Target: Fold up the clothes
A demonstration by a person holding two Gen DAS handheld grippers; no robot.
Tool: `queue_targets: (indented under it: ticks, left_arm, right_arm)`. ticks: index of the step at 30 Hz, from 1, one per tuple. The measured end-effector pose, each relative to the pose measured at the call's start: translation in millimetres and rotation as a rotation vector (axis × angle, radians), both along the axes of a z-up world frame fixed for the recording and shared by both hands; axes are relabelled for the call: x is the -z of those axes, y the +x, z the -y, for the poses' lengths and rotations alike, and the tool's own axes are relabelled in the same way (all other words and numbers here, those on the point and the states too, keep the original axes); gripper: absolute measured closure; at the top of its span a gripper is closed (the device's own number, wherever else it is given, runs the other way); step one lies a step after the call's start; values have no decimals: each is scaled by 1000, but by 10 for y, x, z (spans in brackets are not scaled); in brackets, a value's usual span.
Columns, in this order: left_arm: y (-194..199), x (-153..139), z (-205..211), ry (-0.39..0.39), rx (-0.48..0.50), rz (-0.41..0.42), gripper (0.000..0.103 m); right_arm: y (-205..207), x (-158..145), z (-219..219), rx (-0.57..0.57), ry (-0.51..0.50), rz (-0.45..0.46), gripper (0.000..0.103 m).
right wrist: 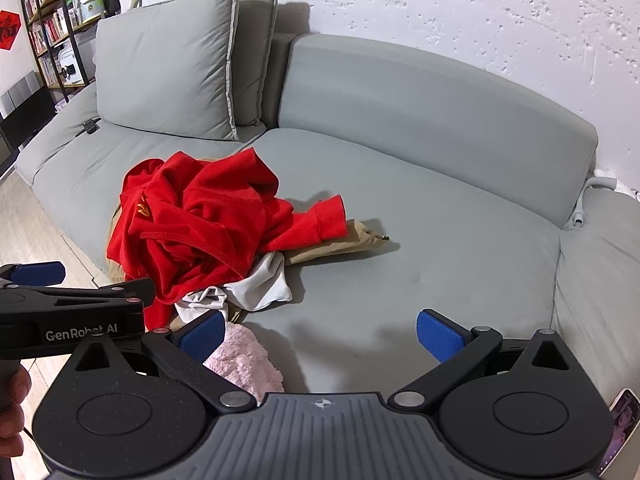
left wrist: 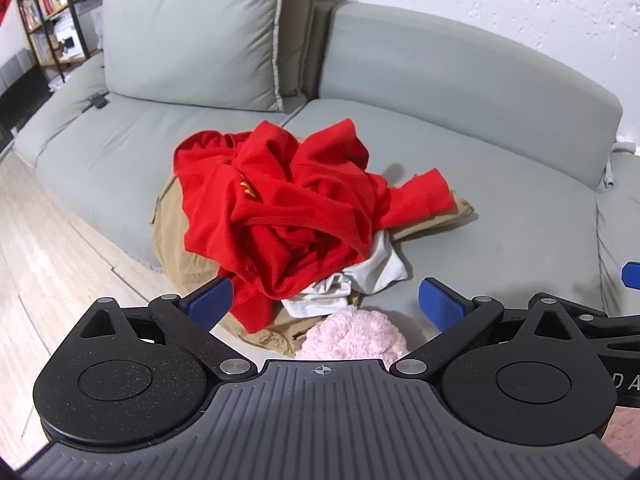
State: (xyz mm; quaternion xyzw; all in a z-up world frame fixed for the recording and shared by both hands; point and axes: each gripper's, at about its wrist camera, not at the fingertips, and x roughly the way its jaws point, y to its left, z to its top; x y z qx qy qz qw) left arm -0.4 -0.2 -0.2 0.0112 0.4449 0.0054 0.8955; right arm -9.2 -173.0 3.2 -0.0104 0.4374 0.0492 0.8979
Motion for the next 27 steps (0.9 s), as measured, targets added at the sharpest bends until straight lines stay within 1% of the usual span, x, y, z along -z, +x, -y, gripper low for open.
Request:
queue_targets:
  ticks: [7, 11, 13, 27]
  left_arm:
    - [-43, 22, 24, 0, -1, -9, 1]
    - [-37, 71, 5, 3, 6, -16, 2]
    - [-29, 70, 15, 9, 6, -14, 2]
    - [-37, 95, 25, 15, 4, -15, 2]
  right_arm:
    - [9, -27, -4, -2, 11, -10, 0]
    - [18, 35, -3, -3, 12, -4, 0]
    - [-14, 13, 10, -3, 16, -4, 0]
    - [-12, 116, 15, -6, 17, 9, 0]
